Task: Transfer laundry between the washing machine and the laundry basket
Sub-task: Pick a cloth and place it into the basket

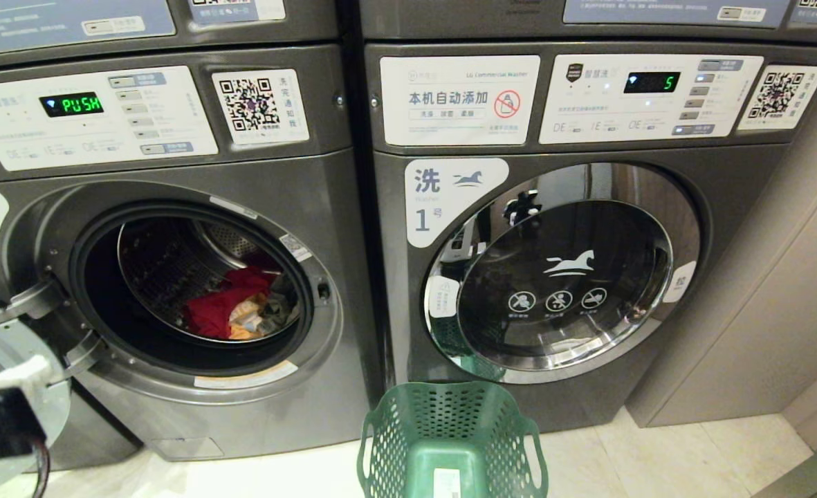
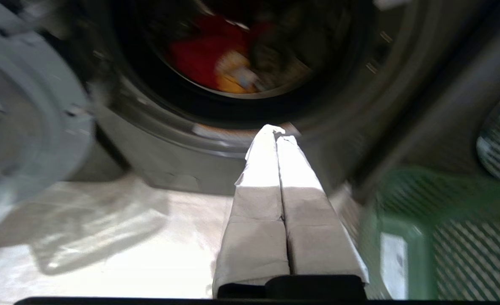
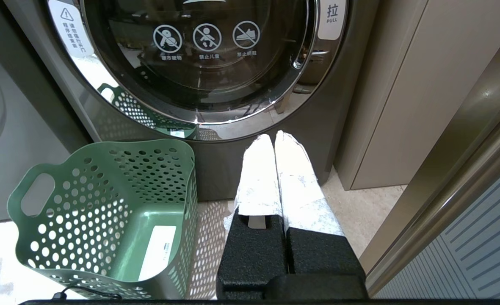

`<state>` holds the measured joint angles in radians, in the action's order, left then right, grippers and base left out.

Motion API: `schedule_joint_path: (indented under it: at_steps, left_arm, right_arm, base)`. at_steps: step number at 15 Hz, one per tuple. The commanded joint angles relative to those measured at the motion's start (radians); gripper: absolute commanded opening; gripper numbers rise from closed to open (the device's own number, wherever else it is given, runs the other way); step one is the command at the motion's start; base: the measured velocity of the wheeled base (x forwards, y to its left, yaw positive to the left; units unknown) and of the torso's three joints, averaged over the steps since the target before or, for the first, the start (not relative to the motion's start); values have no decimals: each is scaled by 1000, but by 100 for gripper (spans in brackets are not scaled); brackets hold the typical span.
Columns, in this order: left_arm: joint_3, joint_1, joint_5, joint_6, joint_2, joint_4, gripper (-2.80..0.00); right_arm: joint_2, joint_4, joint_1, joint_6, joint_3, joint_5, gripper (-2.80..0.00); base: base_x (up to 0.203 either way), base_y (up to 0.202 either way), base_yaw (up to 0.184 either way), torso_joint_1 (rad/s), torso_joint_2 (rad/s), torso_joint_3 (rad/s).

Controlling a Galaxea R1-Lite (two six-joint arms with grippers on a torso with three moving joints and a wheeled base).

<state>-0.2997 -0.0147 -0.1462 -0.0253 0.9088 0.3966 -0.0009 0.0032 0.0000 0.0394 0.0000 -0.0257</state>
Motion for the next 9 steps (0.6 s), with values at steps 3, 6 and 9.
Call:
schedule_joint_path:
  at_steps: [3,6,9]
  left_arm:
    - [254,66,84,22,-448,-113,-280]
    - [298,5,137,67,-652,-301,-280]
    - [308,8,177,88,-817,-363,-280]
  right_arm:
    - [1,0,0,1,0,0,-280]
    - [1,0,0,1,0,-2,-280]
    - [1,0,0,1,0,-2,-280]
  base:
    - [0,0,0,0,0,0]
    - [0,0,0,0,0,0]
    - [0,0,0,0,0,0]
